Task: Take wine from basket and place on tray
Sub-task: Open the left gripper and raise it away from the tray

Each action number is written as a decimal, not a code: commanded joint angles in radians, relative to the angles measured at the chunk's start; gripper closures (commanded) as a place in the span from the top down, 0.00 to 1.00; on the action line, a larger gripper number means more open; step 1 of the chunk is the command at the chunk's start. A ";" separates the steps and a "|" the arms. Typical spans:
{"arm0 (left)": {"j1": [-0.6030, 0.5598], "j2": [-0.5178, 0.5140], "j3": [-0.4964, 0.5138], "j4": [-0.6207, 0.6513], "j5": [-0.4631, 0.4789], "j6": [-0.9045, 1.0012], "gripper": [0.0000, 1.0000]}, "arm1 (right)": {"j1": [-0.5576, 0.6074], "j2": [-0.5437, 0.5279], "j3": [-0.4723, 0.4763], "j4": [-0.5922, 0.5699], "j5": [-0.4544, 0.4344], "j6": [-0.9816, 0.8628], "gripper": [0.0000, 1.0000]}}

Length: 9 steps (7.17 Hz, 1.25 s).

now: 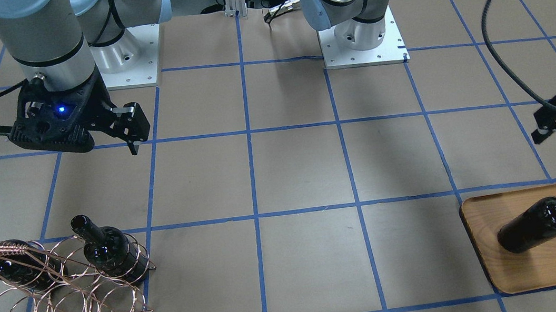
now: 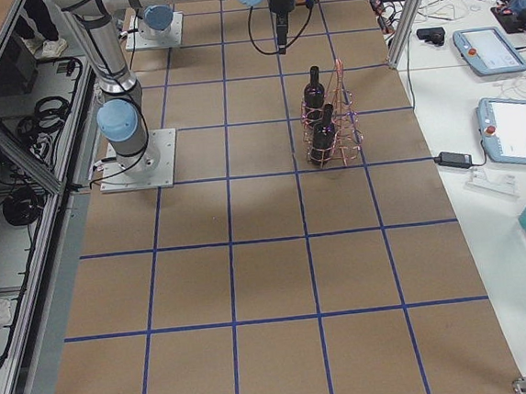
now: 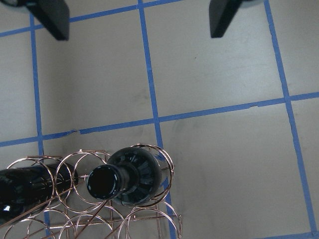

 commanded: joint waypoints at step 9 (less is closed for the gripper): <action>-0.390 0.201 -0.136 -0.056 0.025 -0.446 0.96 | -0.002 -0.025 0.026 0.001 0.126 -0.008 1.00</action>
